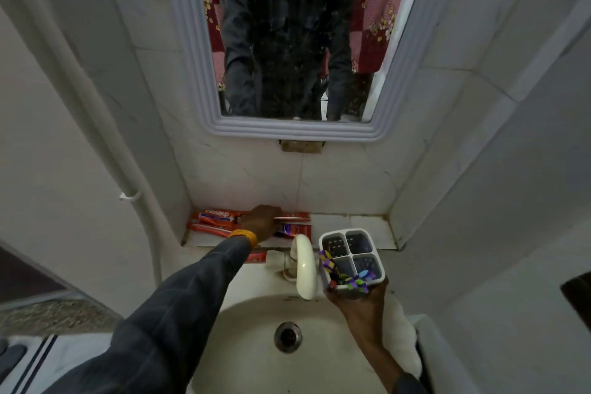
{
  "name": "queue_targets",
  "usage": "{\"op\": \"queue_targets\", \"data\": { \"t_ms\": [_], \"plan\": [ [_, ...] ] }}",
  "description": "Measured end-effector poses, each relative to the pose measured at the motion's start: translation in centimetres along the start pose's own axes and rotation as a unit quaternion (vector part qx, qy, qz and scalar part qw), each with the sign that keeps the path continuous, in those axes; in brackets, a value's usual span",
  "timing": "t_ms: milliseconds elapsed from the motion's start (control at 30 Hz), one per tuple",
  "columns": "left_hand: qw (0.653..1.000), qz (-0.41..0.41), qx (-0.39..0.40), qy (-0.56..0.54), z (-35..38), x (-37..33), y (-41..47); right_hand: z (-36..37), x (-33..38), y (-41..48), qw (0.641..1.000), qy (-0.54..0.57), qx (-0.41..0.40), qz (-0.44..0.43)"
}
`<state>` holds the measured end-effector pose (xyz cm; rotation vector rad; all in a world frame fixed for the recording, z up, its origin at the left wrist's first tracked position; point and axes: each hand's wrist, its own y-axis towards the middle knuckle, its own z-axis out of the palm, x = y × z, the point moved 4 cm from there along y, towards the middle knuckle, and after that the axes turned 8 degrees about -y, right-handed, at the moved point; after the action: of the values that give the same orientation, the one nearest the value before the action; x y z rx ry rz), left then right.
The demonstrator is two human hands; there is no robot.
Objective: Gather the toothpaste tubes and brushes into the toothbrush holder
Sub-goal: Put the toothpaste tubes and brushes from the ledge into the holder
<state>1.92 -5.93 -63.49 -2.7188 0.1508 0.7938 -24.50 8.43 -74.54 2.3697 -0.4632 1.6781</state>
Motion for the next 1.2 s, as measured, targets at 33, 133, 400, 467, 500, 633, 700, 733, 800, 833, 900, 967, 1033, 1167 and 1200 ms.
{"op": "queue_targets", "data": {
  "t_ms": [33, 133, 400, 467, 500, 633, 700, 733, 800, 833, 900, 967, 1033, 1167, 1200],
  "plan": [
    [1.0, 0.006, 0.01, 0.022, 0.5, -0.2, 0.2, 0.2, -0.4, 0.1, 1.0, 0.006, 0.008, -0.008],
    [0.996, 0.037, -0.004, 0.083, 2.1, -0.3, 1.4, 0.0, -0.3, 0.1, 1.0, 0.001, 0.003, 0.024],
    [0.994, 0.055, 0.024, 0.092, 3.2, -0.5, 1.3, 0.0, -0.4, -0.2, 0.999, 0.019, 0.012, 0.035],
    [0.998, 0.051, 0.011, 0.044, 2.2, -0.2, 0.9, 0.1, -0.4, 0.1, 0.999, 0.022, 0.021, 0.028],
    [0.999, 0.031, -0.004, 0.006, 1.3, -0.1, 0.9, 0.1, -0.3, 0.0, 0.999, 0.026, 0.02, 0.016],
    [0.979, 0.028, -0.09, -0.18, -3.4, -1.7, 0.5, 0.2, -0.1, 0.0, 0.999, 0.043, -0.004, 0.023],
    [0.964, 0.078, -0.074, -0.245, -5.3, -4.5, -0.2, 0.2, 0.3, -0.1, 0.998, 0.059, 0.002, 0.011],
    [0.959, 0.101, -0.048, -0.261, -5.7, -6.0, -0.4, 0.2, 0.5, 0.0, 0.998, 0.06, 0.0, 0.017],
    [0.953, 0.143, 0.012, -0.266, -5.3, -8.9, -0.7, 0.1, 0.9, 0.2, 0.999, 0.044, 0.002, 0.006],
    [0.95, 0.161, 0.038, -0.263, -4.7, -10.1, -0.7, 0.1, 1.4, 0.2, 0.999, 0.034, 0.005, -0.012],
    [0.947, 0.194, 0.067, -0.247, -3.2, -12.0, -1.1, 0.1, 2.5, 0.4, 0.999, 0.03, 0.012, -0.041],
    [0.949, 0.215, 0.076, -0.219, -1.6, -12.7, -1.3, 0.1, 2.7, 0.5, 0.998, 0.043, 0.012, -0.05],
    [0.95, 0.22, 0.083, -0.207, -0.4, -12.8, -1.3, 0.1, 3.0, 0.4, 0.997, 0.045, 0.012, -0.059],
    [0.958, 0.208, 0.08, -0.179, -0.2, -12.5, -0.9, -0.3, 3.5, 0.1, 0.997, 0.04, 0.016, -0.069],
    [0.962, 0.206, 0.077, -0.163, -0.5, -12.3, -0.7, -0.3, 3.7, 0.1, 0.996, 0.041, 0.016, -0.073]
  ]
}}
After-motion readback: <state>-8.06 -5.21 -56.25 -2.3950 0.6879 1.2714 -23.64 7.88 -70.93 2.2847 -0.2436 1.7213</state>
